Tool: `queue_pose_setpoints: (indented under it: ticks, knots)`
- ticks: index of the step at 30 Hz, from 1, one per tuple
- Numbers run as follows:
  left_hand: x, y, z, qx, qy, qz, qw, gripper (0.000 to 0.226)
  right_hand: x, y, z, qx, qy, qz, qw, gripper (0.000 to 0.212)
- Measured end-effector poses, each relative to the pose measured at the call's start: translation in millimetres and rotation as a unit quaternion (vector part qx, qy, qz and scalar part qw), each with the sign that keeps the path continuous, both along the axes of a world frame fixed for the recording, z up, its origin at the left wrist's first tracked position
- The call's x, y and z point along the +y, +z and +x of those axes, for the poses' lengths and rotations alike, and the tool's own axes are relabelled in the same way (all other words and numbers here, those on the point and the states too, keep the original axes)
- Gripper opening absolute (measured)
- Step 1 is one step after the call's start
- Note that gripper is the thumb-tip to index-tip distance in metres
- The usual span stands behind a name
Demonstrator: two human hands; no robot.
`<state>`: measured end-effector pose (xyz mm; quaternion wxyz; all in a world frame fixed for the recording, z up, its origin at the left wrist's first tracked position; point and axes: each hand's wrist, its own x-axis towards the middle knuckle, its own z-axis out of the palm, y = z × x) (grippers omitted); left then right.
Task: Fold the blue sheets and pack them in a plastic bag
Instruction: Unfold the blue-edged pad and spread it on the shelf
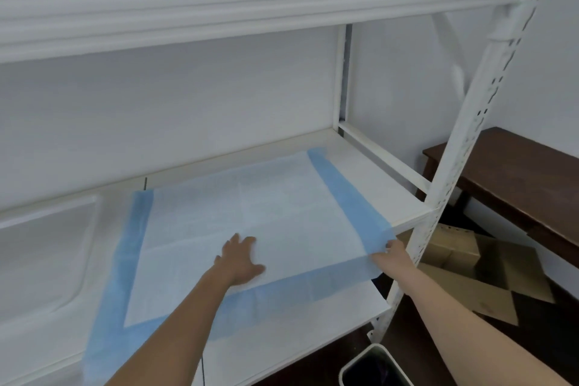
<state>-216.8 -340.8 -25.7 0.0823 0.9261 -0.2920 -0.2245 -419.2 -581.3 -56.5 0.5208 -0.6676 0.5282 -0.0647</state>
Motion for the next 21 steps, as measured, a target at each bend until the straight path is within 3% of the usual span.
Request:
queue_pose_setpoints:
  ticks: [2,5,7,10,14,16,18,21]
  knots:
    - [-25.7,-0.3,-20.5,0.005,-0.045,-0.016,0.999,0.086,-3.9,2.4,-3.2,-0.028,0.016,0.044,0.999,0.057]
    - [-63.7,-0.5,-52.0,0.032,-0.108,-0.029,0.993,0.099,-16.5,5.9,-10.7,-0.028,0.075,0.053,0.995,0.012]
    - [-85.6,-1.4,-70.9,0.039,-0.148,-0.019,0.988,0.107,-25.8,6.9,-16.9,-0.015,0.098,0.067,0.993,0.017]
    - [-109.4,-6.2,-95.2,0.018,-0.202,0.015,0.979,0.116,-36.8,4.6,-24.4,-0.007,0.131,0.084,0.988,0.007]
    - [-124.9,-21.5,-116.8,-0.087,-0.245,0.054,0.964,0.124,-46.0,2.6,-26.7,-0.068,0.126,0.153,0.978,0.016]
    - [-129.6,-27.5,-123.3,-0.161,-0.244,0.020,0.956,0.109,-50.8,4.8,-26.7,-0.121,0.108,0.213,0.964,0.015]
    - [-137.4,-27.6,-124.8,-0.205,-0.233,-0.058,0.949,0.081,-59.8,5.3,-27.7,-0.151,0.100,0.243,0.953,0.019]
    - [-144.6,-18.2,-117.5,-0.181,-0.205,-0.151,0.950,0.034,-65.8,4.2,-23.9,-0.130,0.047,0.226,0.964,0.027]
